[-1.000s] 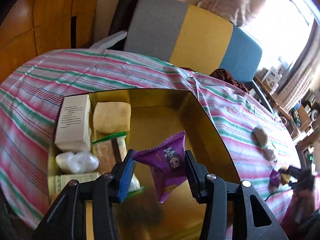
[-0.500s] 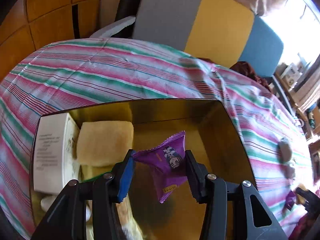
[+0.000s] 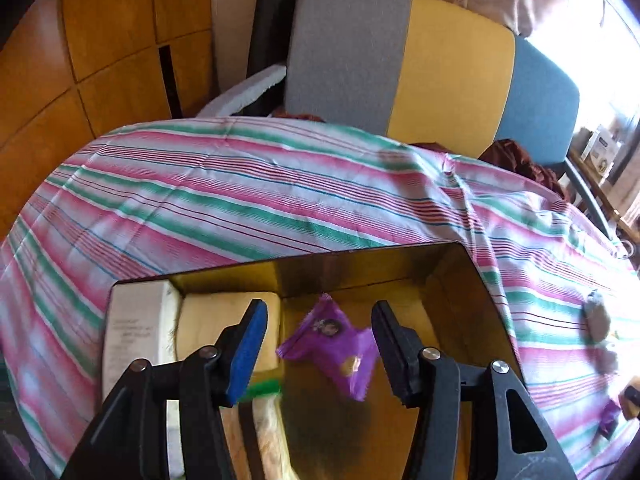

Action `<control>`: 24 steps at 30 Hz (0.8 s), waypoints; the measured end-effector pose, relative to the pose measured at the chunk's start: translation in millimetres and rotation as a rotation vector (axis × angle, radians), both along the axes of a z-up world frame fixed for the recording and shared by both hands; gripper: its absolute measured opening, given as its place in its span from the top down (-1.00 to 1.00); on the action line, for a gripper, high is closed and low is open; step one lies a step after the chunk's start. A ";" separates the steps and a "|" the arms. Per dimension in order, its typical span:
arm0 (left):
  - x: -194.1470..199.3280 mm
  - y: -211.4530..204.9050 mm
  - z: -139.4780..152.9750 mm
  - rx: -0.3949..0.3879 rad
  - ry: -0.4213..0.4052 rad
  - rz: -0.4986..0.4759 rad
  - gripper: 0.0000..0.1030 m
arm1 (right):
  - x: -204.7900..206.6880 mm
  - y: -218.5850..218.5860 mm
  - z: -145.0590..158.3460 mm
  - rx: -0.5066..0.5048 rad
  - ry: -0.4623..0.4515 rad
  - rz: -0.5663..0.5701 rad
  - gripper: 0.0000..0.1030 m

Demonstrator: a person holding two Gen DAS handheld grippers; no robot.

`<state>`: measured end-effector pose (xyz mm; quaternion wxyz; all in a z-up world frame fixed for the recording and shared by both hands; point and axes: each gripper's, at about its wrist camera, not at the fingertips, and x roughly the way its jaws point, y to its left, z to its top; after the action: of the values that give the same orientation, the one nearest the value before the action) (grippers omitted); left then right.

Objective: Organize objects
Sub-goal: 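Release the purple packet into the gold tray by opening the left tool, then carry the yellow sponge into the gold tray and open the right tool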

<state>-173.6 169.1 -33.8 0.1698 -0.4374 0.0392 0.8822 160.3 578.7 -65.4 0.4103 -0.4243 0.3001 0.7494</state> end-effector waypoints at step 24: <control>116.4 -91.9 48.6 0.032 0.175 -0.021 -0.26 | -103.8 -186.8 72.2 0.119 0.278 0.688 -0.07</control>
<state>-57.3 77.2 14.8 0.1820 -0.3555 0.0443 0.9157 56.5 392.0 6.8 0.1140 -0.3702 0.1490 0.9098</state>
